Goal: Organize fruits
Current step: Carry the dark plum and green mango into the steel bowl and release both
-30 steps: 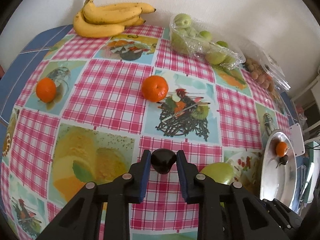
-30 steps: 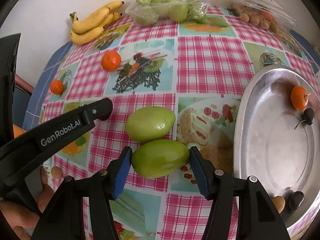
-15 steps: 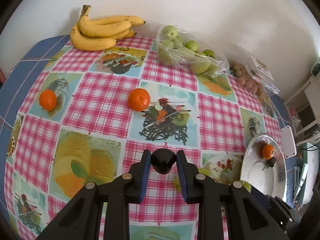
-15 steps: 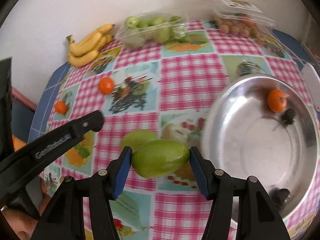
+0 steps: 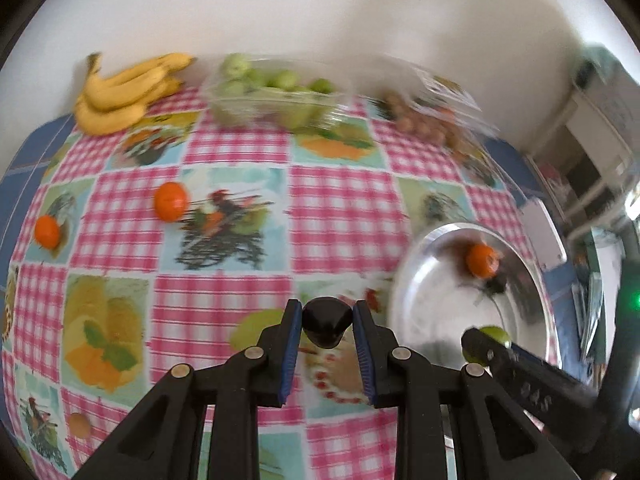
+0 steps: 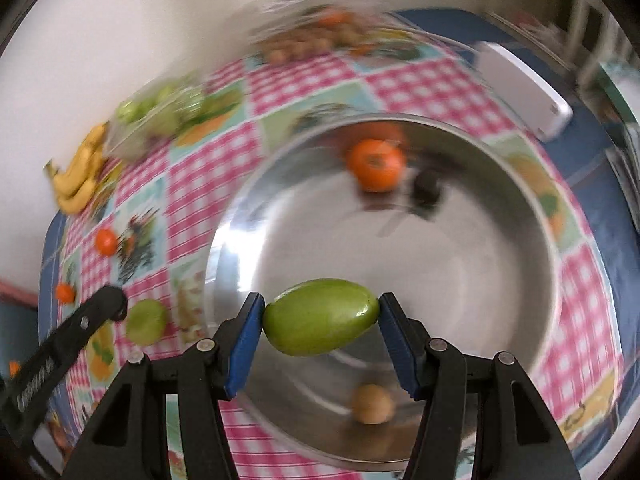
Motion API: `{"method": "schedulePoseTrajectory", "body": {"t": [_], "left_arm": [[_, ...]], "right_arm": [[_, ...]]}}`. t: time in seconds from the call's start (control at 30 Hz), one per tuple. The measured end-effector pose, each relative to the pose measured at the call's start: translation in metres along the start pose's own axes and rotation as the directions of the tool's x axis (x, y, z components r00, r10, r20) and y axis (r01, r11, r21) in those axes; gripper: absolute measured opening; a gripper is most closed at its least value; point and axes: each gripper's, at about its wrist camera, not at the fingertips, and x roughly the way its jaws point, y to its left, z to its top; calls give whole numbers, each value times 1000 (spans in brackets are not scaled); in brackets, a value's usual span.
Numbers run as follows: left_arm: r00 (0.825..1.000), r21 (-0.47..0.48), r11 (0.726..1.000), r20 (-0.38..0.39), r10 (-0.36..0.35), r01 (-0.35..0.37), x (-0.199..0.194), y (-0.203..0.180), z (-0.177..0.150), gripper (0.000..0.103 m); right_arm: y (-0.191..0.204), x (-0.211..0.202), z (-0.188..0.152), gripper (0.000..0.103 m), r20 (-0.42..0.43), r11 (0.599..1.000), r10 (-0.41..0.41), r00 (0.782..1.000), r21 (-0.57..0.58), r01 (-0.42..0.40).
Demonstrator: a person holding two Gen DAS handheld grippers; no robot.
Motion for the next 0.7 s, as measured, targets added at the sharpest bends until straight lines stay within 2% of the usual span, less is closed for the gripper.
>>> {"method": "schedulePoseTrajectory", "body": {"t": [0.2, 0.33, 0.53, 0.7], "left_arm": [[1000, 143, 989, -17, -19, 22, 5, -50, -14, 28], [999, 199, 979, -38, -33, 40, 11, -73, -23, 28], [998, 263, 965, -67, -5, 23, 23, -89, -34, 28], [997, 278, 961, -81, 7, 16, 29, -91, -37, 28]], "right_arm": [[-44, 1, 0, 60, -24, 990, -45, 999, 129, 48], [-59, -3, 0, 60, -18, 985, -79, 997, 155, 81], [-64, 3, -1, 60, -42, 983, -72, 997, 165, 78], [-65, 10, -4, 61, -65, 984, -72, 995, 160, 82]]}}
